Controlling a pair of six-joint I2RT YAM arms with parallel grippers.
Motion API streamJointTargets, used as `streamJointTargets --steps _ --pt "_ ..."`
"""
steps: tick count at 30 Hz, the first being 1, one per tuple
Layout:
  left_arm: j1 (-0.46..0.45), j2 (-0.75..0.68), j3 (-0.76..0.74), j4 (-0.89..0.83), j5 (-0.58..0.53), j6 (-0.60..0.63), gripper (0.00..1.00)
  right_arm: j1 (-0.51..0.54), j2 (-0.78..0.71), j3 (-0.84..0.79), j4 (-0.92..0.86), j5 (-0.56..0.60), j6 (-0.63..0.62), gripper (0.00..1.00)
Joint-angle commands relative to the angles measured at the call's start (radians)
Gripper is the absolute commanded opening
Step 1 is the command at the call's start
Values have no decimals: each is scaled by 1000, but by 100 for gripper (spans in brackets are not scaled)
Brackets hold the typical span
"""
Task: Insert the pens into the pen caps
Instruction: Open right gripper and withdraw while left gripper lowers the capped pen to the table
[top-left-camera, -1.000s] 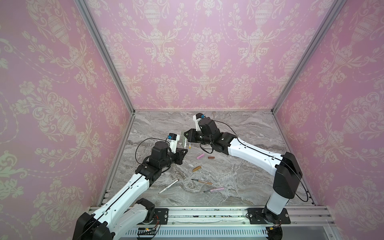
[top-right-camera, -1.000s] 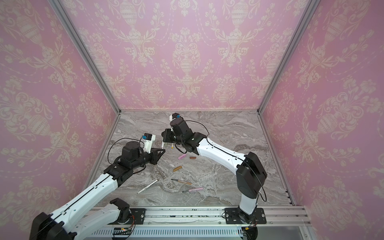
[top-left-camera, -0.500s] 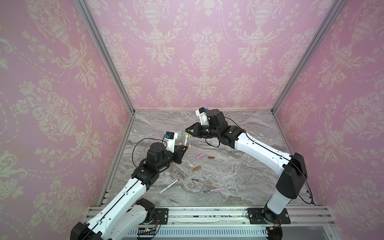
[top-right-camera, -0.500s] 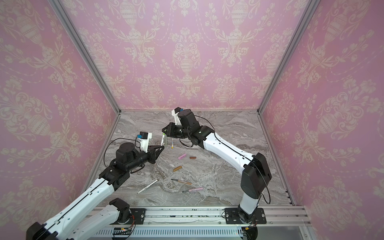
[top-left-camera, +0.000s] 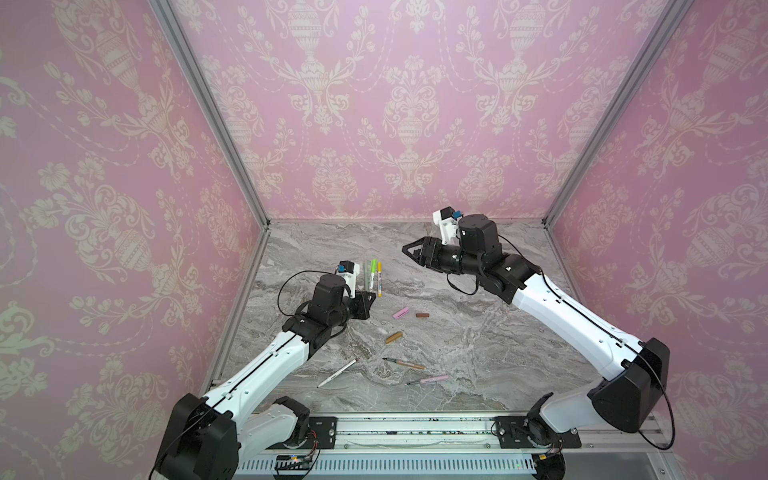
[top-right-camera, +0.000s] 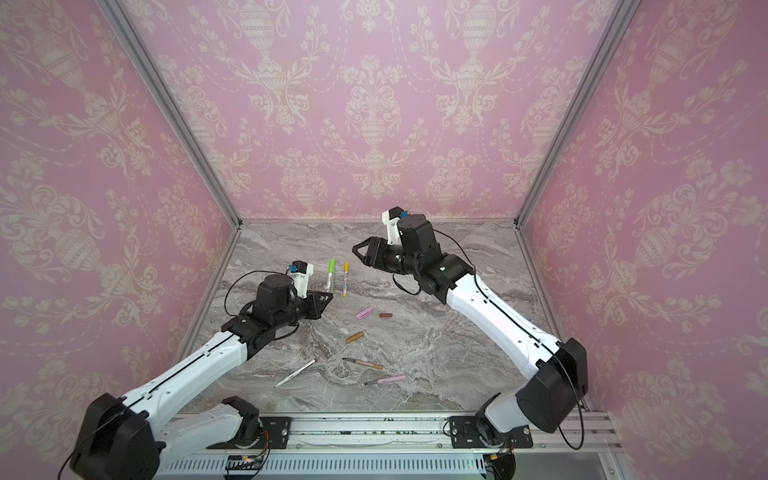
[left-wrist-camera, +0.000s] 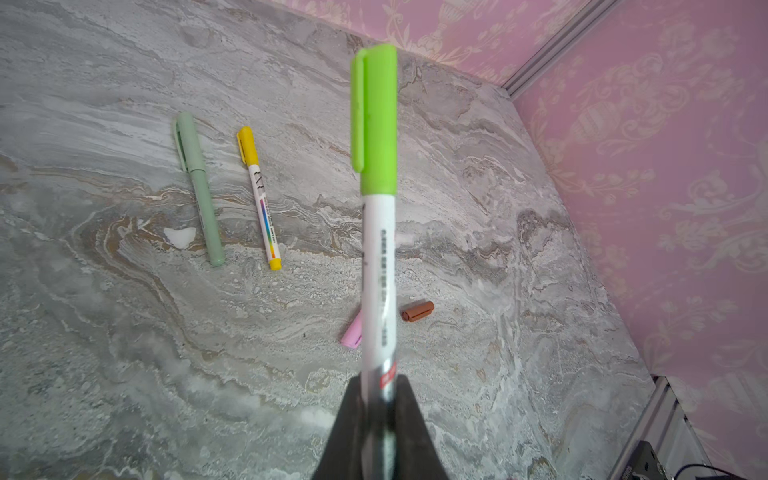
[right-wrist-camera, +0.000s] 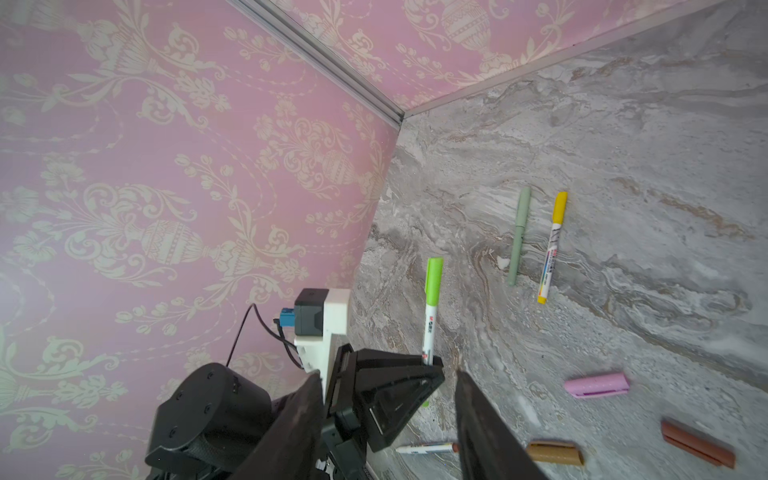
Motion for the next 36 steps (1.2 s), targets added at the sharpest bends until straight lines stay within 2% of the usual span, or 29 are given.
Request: streamJointTargets --steps 1,7,16,25,36 --pt "-12 97 95 -56 -74 -58 2 -13 -4 -49 -43 50 -36 52" --pt "-47 316 219 -90 -134 -111 2 -34 18 -41 -83 70 -78 53" --pt "-109 570 367 -96 -219 -183 2 -99 27 -35 -120 70 -110 53" --pt "-128 724 464 -86 -248 -191 8 -156 32 -61 -107 30 -109 53" --pt "-128 829 530 -86 -248 -176 10 -188 46 -71 -91 1 -109 53"
